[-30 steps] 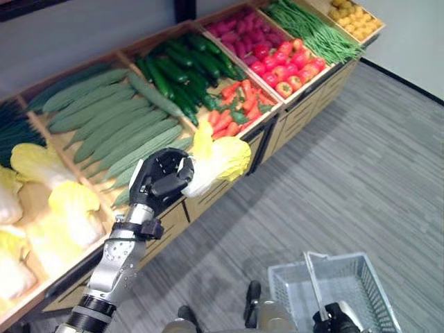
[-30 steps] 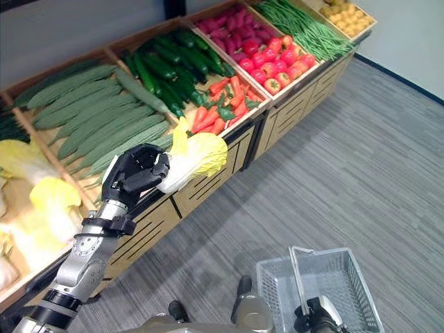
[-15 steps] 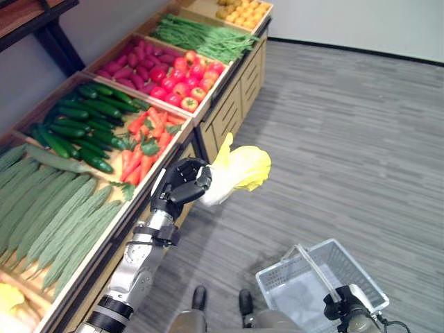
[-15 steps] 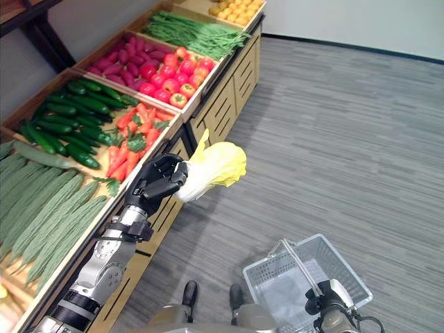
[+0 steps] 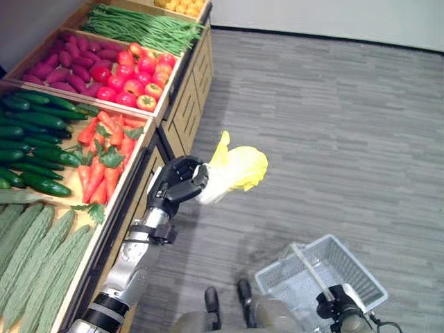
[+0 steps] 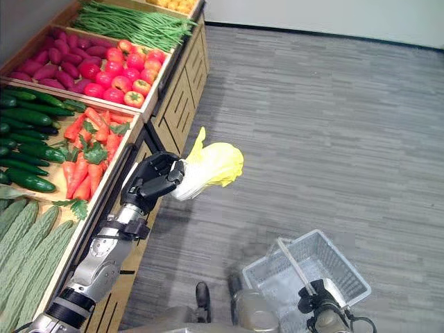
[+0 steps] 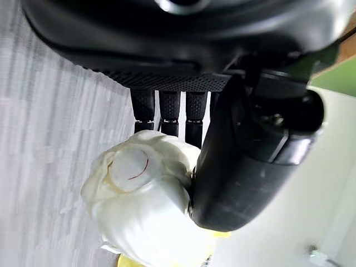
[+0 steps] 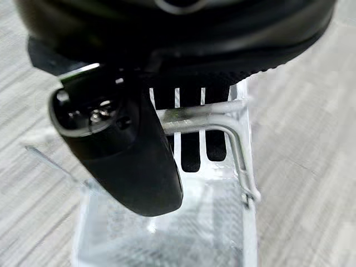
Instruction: Get the vegetables into the basket
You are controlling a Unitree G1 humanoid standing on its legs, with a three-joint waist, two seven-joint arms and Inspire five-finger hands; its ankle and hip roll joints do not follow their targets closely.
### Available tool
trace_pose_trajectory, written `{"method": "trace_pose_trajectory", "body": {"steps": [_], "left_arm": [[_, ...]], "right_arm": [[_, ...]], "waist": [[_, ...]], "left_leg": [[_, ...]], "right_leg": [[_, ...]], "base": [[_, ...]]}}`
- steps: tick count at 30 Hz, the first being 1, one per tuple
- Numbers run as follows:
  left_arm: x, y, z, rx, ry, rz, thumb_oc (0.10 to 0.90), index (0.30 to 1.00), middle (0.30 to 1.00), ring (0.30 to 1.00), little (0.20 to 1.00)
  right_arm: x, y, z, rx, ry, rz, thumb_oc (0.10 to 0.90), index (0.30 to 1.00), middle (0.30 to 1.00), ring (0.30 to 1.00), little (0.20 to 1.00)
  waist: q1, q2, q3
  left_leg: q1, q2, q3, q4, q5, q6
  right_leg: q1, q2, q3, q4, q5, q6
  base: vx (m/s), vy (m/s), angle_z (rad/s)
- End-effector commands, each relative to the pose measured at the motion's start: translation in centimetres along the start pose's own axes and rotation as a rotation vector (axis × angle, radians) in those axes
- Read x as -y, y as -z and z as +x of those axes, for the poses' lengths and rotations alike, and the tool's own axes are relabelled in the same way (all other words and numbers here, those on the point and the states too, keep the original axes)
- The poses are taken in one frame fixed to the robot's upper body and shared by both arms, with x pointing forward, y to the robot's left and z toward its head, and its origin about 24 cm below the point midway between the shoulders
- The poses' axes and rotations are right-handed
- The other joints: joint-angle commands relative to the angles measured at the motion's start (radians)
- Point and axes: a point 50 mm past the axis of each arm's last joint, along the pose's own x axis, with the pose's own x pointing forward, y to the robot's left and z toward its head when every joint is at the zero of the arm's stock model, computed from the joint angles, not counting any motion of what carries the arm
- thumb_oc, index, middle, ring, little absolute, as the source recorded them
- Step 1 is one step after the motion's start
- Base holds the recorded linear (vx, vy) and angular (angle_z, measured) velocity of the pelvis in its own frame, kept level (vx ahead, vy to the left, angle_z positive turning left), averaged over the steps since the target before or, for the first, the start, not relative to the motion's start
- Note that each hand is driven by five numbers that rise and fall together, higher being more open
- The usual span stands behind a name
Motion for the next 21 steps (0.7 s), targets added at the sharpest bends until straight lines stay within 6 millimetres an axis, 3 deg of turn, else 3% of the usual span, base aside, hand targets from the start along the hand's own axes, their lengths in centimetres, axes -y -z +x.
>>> {"method": "trace_pose_trajectory", "body": {"steps": [1,2,5,7,13,18,21], "left_arm": [[1.1,-5.4,1.1,0.282,0.095,0.040,0.400,0.300,0.300,0.300,0.300],[1.1,-5.4,1.1,0.282,0.095,0.040,0.400,0.300,0.300,0.300,0.300],[1.2,-5.5,1.0,0.274,0.102,0.041,0.400,0.300,0.300,0.300,0.300],[1.3,-5.5,1.1,0.275,0.112,0.037,0.400,0.300,0.300,0.300,0.300],[1.4,-5.6,1.3,0.284,0.111,0.020,0.400,0.300,0.300,0.300,0.300],[1.4,-5.2,1.3,0.271,0.104,0.000,0.400,0.300,0.300,0.300,0.300],[1.7,-5.0,1.5,0.266,0.109,-0.024,0.400,0.300,0.300,0.300,0.300]], "right_arm": [[-0.3,1.3,-0.4,-0.018,0.007,-0.020,0.400,0.300,0.300,0.300,0.300],[-0.3,1.3,-0.4,-0.018,0.007,-0.020,0.400,0.300,0.300,0.300,0.300],[-0.3,1.2,-0.4,-0.016,0.017,-0.020,0.400,0.300,0.300,0.300,0.300],[-0.4,0.7,-0.4,0.002,0.020,-0.012,0.400,0.300,0.300,0.300,0.300],[-0.8,0.2,-0.4,0.027,0.013,-0.008,0.400,0.300,0.300,0.300,0.300],[-0.6,1.1,-0.6,0.007,0.015,-0.008,0.400,0.300,0.300,0.300,0.300],[0.7,1.1,-0.4,0.023,0.058,0.001,0.400,0.300,0.300,0.300,0.300]], "waist": [[0.021,-0.053,-0.057],[0.022,-0.053,-0.057],[0.047,-0.045,-0.081],[0.054,-0.062,-0.100],[0.049,-0.074,-0.115],[0.036,-0.064,-0.125],[0.026,-0.052,-0.113]], "left_leg": [[-0.032,0.050,-0.003,0.091,-0.058,-0.076],[-0.033,0.050,-0.003,0.091,-0.058,-0.076],[-0.038,0.074,0.032,0.073,-0.041,-0.082],[-0.029,0.074,0.051,0.057,-0.036,-0.092],[-0.022,0.095,0.089,0.049,-0.020,-0.115],[-0.001,0.139,0.095,0.029,0.015,-0.151],[-0.025,0.180,0.074,0.106,0.019,-0.181]], "right_leg": [[0.046,-0.152,-0.067,-0.100,0.188,0.077],[0.045,-0.152,-0.067,-0.100,0.189,0.077],[0.087,-0.196,-0.161,-0.059,0.166,0.066],[0.113,-0.207,-0.169,-0.122,0.188,0.079],[0.139,-0.175,-0.189,-0.223,0.168,0.075],[0.171,-0.129,-0.190,-0.271,0.152,0.054],[0.188,-0.096,-0.194,-0.277,0.131,0.028]], "base": [[-0.09,0.014,-0.41],[-0.07,0.013,-0.27],[-0.08,-0.023,-0.23],[-0.02,-0.133,-0.36],[0.00,-0.154,-0.29],[0.02,-0.250,-0.17],[-0.01,-0.269,-0.01]]}}
